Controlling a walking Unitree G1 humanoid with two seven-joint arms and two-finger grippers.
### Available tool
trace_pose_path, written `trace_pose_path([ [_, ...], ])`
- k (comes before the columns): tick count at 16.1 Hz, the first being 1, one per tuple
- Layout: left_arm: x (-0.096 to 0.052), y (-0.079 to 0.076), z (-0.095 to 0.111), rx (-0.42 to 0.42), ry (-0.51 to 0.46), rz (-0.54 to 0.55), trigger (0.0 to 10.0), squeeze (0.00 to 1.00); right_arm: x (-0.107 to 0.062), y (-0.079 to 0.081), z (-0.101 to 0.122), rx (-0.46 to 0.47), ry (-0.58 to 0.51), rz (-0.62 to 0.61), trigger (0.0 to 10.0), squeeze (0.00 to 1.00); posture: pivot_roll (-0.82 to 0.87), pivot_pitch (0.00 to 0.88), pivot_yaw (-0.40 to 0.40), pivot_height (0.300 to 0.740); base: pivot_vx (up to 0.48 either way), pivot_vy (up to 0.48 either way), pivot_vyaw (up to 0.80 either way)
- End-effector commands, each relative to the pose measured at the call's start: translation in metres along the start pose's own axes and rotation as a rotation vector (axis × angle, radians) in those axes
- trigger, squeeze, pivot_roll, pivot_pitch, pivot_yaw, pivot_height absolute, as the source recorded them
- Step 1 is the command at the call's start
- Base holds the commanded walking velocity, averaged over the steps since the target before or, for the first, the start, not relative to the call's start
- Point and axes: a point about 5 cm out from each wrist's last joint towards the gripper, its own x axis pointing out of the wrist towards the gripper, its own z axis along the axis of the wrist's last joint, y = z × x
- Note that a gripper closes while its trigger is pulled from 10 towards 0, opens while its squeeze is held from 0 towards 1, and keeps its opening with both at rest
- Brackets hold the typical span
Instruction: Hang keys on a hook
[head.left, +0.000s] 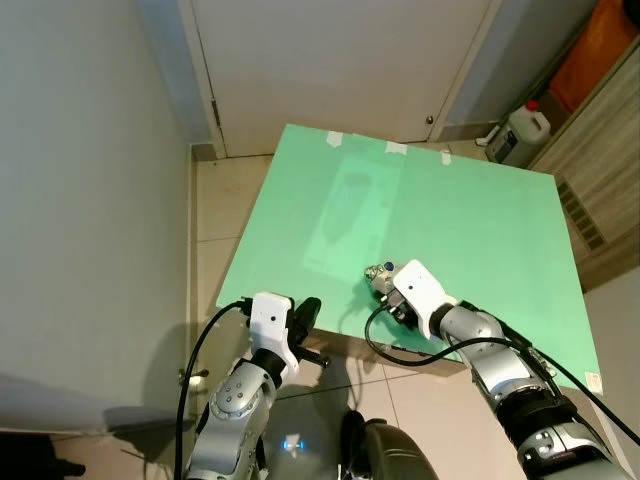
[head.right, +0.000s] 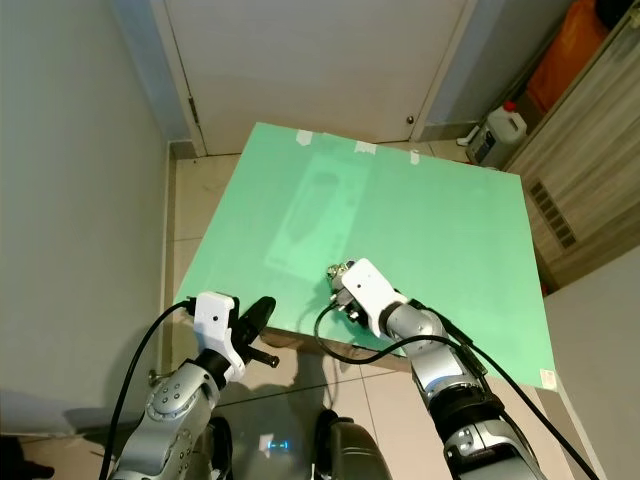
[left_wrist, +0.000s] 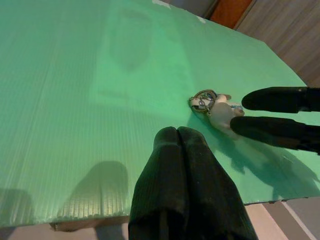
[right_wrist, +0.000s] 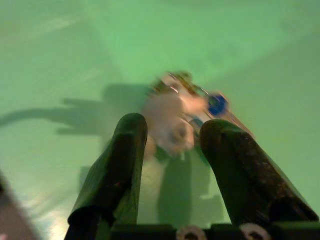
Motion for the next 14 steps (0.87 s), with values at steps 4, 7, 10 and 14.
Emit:
trace_pose_path([
  [4, 0.002, -0.011, -0.002, -0.032, -0.003, -0.019, 10.0, 0.00, 0.005, 0.017, -0.007, 0.035, 0.037, 0.009, 10.0, 1.00, 0.06, 0.210, -0.063, 0.740, 0.000, 0.000, 0.00],
  [7, 0.001, -0.010, -0.001, -0.031, -0.004, -0.018, 10.0, 0.00, 0.007, 0.026, -0.010, 0.044, 0.039, 0.041, 10.0, 1.00, 0.07, 0.216, -0.058, 0.740, 0.000, 0.000, 0.00],
  [10, 0.002, -0.011, 0.000, -0.033, -0.005, -0.017, 10.0, 0.00, 0.011, 0.023, -0.011, 0.067, 0.080, -0.030, 10.0, 0.00, 0.07, 0.217, -0.060, 0.740, 0.000, 0.000, 0.00],
  [14, 0.002, -0.011, 0.000, -0.036, -0.008, -0.020, 10.0, 0.00, 0.014, 0.022, -0.001, 0.108, 0.004, -0.092, 10.0, 0.00, 0.06, 0.216, -0.061, 0.740, 0.000, 0.000, 0.00],
])
